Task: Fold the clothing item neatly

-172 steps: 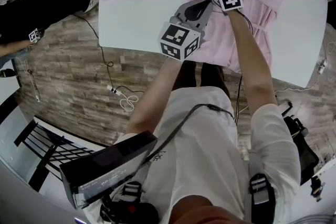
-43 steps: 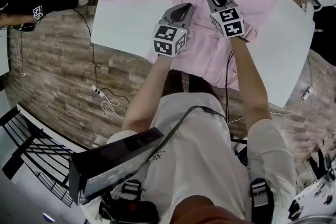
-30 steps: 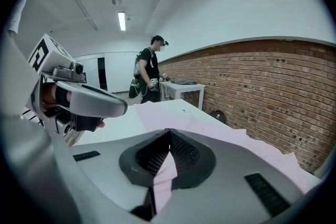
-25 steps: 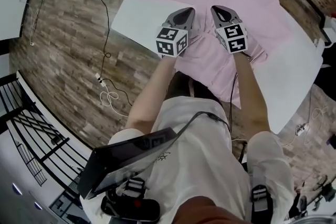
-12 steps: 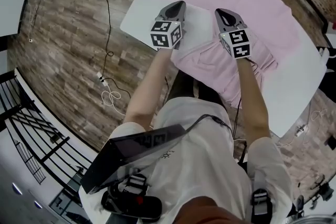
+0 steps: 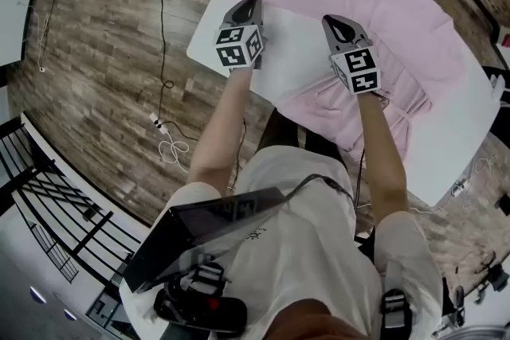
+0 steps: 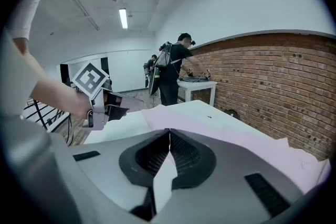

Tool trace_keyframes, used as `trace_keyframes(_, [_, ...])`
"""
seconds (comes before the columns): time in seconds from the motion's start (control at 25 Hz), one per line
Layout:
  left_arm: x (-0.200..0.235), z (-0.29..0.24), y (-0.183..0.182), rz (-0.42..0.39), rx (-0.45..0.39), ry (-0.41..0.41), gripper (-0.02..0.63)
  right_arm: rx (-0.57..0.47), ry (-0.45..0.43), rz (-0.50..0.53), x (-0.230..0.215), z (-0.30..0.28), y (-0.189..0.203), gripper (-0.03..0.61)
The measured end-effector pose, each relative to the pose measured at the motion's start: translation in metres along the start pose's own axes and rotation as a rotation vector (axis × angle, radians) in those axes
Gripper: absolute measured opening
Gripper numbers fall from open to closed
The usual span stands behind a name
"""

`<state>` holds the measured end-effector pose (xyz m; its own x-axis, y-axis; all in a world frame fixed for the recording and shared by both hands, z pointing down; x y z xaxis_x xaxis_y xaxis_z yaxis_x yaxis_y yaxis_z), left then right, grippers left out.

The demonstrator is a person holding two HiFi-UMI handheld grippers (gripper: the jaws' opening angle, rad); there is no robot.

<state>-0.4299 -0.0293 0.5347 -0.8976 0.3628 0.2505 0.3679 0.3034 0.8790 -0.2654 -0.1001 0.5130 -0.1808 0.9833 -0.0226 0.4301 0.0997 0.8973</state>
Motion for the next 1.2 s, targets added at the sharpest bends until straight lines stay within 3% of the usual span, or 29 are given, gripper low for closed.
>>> trace_keyframes(0.08, [0.018,-0.003,0.004,0.021,0.013,-0.035,0.06,0.007,-0.007,0.0,0.002,-0.008,0.0,0.005])
trace_keyframes(0.52, [0.097,-0.01,0.036,0.169,0.079,-0.196,0.142,0.05,-0.024,-0.002,0.001,-0.036,0.008,0.005])
trace_keyframes(0.96, [0.122,-0.028,0.042,0.25,0.119,-0.234,0.147,0.072,-0.008,-0.02,-0.004,-0.048,0.011,0.005])
trace_keyframes(1.2, [0.137,-0.03,0.043,0.298,0.191,-0.313,0.147,0.081,0.005,-0.025,-0.009,-0.049,0.013,0.005])
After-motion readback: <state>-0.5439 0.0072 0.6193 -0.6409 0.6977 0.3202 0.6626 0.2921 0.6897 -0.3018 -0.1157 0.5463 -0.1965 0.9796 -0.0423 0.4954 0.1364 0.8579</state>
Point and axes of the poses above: the fingertips, and each gripper's own axes: z backward along the fingers, x to its left, y out of its underside, the point moved 1 cm from there along z, backward along the fingers, and after that the axes turned 3 degrees about -x, right-handed, at the moved point
